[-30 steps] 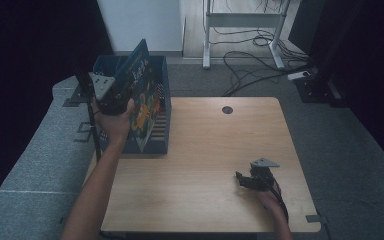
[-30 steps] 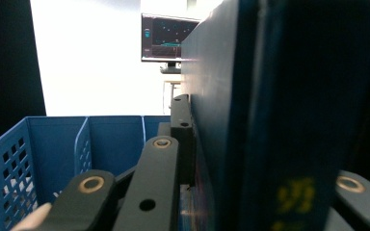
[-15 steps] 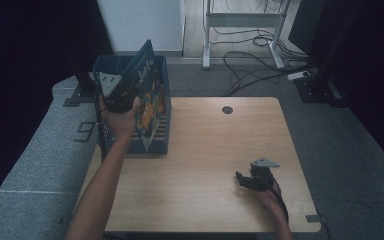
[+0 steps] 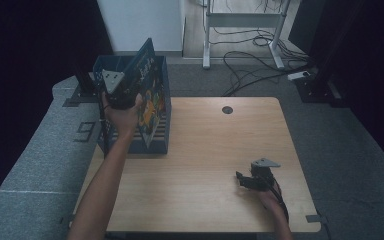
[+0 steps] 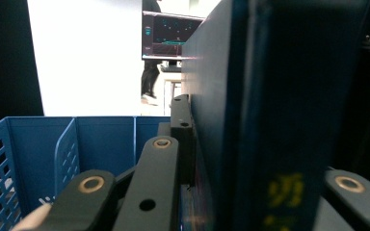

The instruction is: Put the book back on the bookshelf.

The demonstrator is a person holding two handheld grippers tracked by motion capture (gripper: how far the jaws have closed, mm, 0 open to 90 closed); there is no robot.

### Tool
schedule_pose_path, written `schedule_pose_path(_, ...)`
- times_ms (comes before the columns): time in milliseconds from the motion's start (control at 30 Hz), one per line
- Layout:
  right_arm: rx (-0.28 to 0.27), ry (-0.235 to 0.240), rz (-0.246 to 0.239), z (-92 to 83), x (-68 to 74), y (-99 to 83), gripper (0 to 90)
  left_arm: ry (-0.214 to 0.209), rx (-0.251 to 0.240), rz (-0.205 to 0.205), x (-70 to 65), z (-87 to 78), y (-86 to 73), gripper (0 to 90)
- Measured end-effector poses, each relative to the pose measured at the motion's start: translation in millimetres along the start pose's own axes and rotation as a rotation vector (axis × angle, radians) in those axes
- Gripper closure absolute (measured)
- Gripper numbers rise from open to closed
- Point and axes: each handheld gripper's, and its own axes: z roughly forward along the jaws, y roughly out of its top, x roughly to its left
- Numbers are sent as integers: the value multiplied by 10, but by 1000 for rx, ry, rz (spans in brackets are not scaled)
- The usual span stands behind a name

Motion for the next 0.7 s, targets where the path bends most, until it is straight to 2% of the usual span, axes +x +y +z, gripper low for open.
schedule_pose_path(300, -2, -4, 1, -4, 1, -6, 271, -1, 11, 0, -15, 145, -22, 820)
schedule_pose_path(567, -1, -5, 1, -8, 4, -9, 272, 10, -19, 5, -56, 244, -82, 820)
schedule_pose_path(700, 1, -10, -6, -8, 10, -10, 271, 15, -11, 7, -68, 319, -117, 820)
